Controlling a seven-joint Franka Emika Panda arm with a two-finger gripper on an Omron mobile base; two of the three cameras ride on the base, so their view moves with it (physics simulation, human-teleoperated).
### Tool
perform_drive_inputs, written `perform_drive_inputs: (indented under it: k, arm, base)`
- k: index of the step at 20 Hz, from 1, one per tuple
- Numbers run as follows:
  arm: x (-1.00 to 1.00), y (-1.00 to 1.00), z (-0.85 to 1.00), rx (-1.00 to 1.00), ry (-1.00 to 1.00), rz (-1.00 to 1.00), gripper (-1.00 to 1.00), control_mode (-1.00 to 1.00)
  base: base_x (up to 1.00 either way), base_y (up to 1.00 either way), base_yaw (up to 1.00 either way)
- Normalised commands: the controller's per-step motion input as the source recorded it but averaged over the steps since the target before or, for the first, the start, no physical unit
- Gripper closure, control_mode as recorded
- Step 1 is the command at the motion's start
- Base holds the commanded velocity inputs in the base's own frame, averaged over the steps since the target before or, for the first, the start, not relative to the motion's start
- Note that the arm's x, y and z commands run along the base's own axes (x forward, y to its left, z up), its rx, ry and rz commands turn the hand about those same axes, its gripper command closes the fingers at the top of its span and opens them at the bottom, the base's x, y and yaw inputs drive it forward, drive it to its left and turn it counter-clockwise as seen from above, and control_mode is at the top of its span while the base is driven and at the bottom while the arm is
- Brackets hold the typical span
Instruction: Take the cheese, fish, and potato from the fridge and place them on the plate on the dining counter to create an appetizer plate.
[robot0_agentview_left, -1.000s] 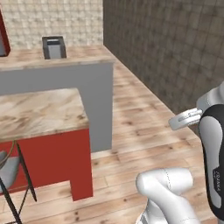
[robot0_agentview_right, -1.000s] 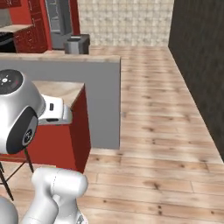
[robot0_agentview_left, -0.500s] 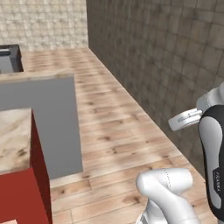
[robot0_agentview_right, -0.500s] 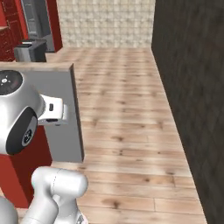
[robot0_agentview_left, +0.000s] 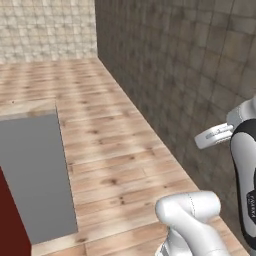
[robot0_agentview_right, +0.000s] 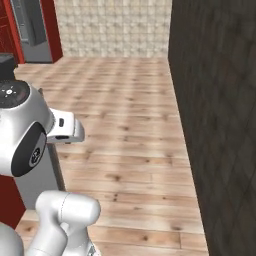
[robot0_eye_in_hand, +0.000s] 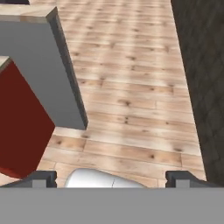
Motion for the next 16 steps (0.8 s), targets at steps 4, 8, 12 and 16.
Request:
perform_drive_inputs:
  k: [4,8,12,16]
  arm:
    - [0.00,0.00,0.00,0.00,0.00,0.00,-1.00,1.00]
    - [0.00,0.00,0.00,0.00,0.00,0.00,-1.00,1.00]
    - [0.00,0.00,0.00,0.00,0.00,0.00,-1.00,1.00]
    - [0.00,0.00,0.00,0.00,0.00,0.00,-1.00,1.00]
  base:
    - [1.00,0.00,0.12]
    - [1.00,0.00,0.17]
    - [1.00,-0.22,0.24]
    - [1.00,-0.53,0.27]
